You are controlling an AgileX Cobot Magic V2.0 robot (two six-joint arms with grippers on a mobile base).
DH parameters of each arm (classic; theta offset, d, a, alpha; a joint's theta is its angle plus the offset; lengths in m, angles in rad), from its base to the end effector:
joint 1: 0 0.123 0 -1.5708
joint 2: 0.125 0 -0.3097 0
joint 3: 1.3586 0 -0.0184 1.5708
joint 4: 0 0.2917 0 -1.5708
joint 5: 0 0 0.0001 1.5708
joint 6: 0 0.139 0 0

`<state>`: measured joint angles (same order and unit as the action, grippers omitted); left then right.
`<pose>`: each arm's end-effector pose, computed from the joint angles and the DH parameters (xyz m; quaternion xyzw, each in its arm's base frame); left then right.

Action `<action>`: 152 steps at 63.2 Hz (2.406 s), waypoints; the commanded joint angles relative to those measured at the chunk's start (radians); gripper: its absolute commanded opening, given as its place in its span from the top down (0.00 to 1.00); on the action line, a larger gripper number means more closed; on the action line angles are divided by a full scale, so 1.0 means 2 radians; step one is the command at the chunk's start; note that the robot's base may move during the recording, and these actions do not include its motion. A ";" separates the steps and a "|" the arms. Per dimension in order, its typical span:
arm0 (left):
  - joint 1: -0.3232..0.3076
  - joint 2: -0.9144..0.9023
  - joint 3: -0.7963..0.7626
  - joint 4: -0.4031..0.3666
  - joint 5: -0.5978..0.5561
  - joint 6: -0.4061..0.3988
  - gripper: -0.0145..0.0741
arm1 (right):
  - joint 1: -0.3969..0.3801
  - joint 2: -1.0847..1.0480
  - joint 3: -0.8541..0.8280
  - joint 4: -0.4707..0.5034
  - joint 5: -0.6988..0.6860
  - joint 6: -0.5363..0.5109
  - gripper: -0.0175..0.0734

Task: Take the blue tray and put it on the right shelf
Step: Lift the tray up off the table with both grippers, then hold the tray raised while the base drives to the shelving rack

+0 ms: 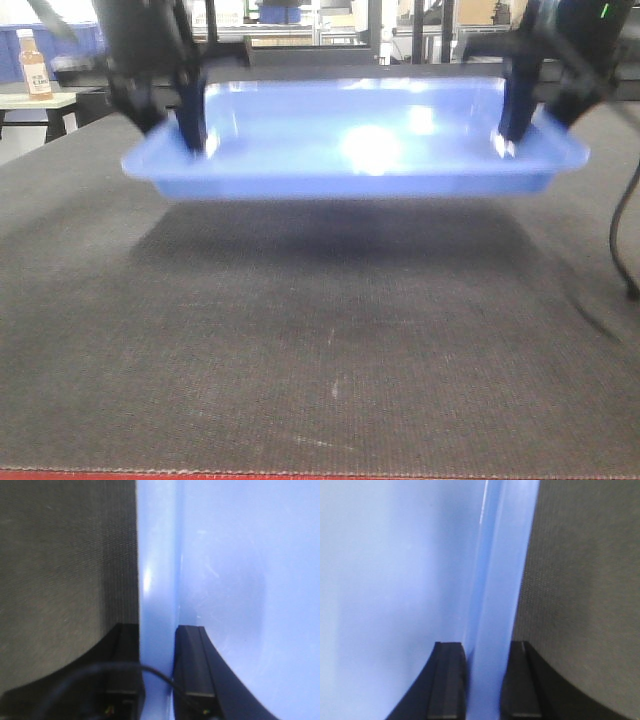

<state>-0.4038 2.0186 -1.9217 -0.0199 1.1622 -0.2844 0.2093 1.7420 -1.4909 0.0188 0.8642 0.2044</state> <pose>0.4713 -0.2041 0.2707 0.0564 0.9785 -0.0760 0.1832 0.4426 0.0960 0.2707 0.0016 0.9634 0.0634 0.2606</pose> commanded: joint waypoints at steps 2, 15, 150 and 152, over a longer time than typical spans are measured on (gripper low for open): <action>-0.002 -0.060 -0.016 0.043 0.024 0.005 0.89 | 0.005 -0.066 -0.016 -0.016 0.012 -0.006 0.75; -0.002 -0.131 0.037 0.042 0.028 0.016 0.89 | 0.032 -0.126 -0.003 -0.017 0.041 -0.006 0.75; -0.084 -0.352 0.198 0.006 0.088 -0.034 0.89 | 0.066 -0.342 0.110 -0.029 0.144 0.008 0.75; -0.084 -0.352 0.198 0.006 0.088 -0.034 0.89 | 0.066 -0.342 0.110 -0.029 0.144 0.008 0.75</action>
<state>-0.5801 1.3487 -1.4949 -0.0656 1.2344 -0.3607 0.3452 1.0827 -1.2444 0.0331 1.1678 0.2500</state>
